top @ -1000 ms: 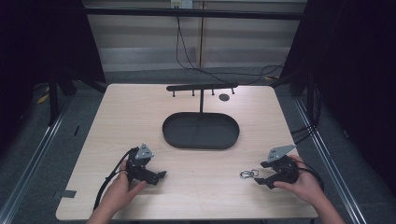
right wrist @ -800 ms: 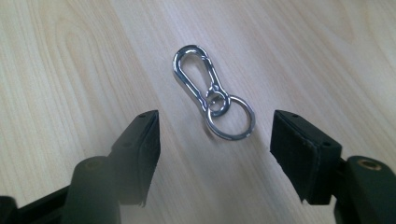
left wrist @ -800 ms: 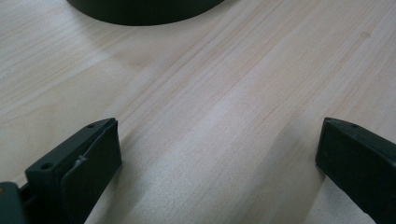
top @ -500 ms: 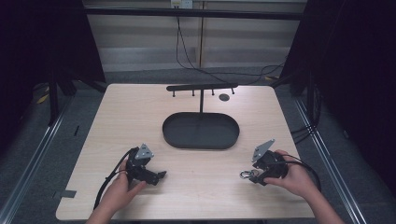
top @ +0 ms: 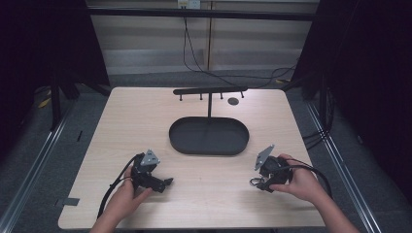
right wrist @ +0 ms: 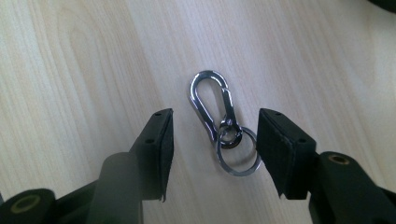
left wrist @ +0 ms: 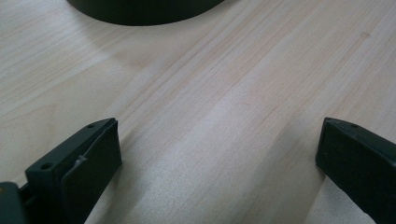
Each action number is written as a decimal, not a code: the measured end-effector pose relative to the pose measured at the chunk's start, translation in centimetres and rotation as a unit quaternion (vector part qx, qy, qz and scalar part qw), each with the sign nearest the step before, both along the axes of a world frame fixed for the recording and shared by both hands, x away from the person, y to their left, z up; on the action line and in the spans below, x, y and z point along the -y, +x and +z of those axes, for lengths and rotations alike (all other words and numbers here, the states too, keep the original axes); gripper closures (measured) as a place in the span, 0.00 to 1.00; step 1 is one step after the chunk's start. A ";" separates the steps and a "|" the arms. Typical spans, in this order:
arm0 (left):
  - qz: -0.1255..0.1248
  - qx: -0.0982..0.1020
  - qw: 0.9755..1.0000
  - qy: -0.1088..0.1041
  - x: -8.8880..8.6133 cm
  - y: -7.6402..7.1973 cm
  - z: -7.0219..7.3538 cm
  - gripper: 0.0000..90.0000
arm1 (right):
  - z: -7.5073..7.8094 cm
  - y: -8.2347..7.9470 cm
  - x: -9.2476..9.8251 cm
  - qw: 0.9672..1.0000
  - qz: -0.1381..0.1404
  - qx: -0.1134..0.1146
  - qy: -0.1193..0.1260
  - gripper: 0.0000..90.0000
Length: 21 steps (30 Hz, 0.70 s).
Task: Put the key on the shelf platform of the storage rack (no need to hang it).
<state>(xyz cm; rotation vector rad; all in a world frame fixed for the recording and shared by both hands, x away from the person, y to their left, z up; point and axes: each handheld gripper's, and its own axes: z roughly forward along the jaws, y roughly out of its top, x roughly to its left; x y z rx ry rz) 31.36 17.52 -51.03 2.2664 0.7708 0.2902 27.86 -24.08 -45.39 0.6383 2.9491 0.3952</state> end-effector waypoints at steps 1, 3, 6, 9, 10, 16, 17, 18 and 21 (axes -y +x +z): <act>0.000 0.000 1.000 0.000 0.0 0.0 0.0 0.00 | 0.1 0.0 -0.2 1.000 0.005 0.001 -0.006 0.54; -0.001 -0.001 1.000 0.000 0.0 0.0 0.0 0.00 | 0.0 0.1 -0.5 1.000 0.009 0.000 -0.010 0.54; 0.000 0.000 1.000 0.000 0.0 0.0 0.0 0.00 | -0.1 0.2 -0.7 1.000 0.014 -0.004 -0.014 0.54; -0.001 0.001 1.000 0.000 0.0 0.0 0.0 0.00 | -0.3 0.2 -1.0 1.000 0.018 -0.005 -0.024 0.56; -0.001 0.001 1.000 0.000 0.0 0.0 0.0 0.00 | -0.3 0.2 -1.0 1.000 0.015 -0.008 -0.026 0.56; 0.000 0.000 1.000 0.000 0.0 0.0 0.0 0.00 | -1.0 0.5 -1.5 0.998 0.028 -0.013 -0.046 0.59; 0.000 0.000 1.000 0.000 0.0 0.0 0.0 0.00 | -1.0 0.5 -1.6 0.998 0.027 -0.015 -0.048 0.59; -0.001 0.001 1.000 -0.001 0.0 0.0 0.0 0.00 | -1.0 0.5 -1.6 0.998 0.027 -0.015 -0.048 0.59; 0.000 0.000 1.000 0.000 0.0 0.0 0.0 0.00 | -1.2 1.0 -1.6 0.998 0.026 -0.017 -0.048 0.61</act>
